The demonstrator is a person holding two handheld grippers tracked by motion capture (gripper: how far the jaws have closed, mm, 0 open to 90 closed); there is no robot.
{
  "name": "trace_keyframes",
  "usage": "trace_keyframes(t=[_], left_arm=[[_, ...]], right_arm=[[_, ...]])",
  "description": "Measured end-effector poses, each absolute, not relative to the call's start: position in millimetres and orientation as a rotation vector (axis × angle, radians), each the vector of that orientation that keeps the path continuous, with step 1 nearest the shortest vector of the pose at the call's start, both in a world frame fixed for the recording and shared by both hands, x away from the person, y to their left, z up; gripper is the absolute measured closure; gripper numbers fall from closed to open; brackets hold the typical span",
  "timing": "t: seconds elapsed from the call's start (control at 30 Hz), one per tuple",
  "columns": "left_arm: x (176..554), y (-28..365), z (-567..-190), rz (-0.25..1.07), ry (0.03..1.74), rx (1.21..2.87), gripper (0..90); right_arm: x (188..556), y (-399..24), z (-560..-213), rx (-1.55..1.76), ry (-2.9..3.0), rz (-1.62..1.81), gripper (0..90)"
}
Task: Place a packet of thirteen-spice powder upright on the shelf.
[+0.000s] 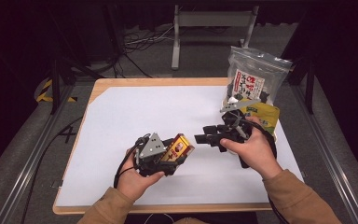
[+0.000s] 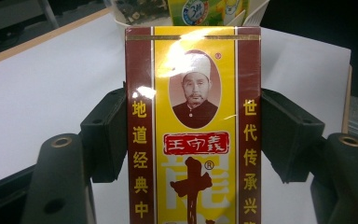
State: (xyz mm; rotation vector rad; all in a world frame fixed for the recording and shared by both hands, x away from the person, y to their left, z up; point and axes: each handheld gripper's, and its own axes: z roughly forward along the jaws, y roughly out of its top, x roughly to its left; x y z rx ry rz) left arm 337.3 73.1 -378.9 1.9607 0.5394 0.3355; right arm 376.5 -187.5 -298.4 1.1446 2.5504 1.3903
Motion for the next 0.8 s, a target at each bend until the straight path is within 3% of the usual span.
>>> trace_keyframes(t=[0.8], left_arm=[[333.8, 67.7, -379.3, 0.387, 0.528, 1.958, 32.1]], right_arm=[[377.7, -152.9, -317.4, 1.123, 2.679, 1.326, 39.8]])
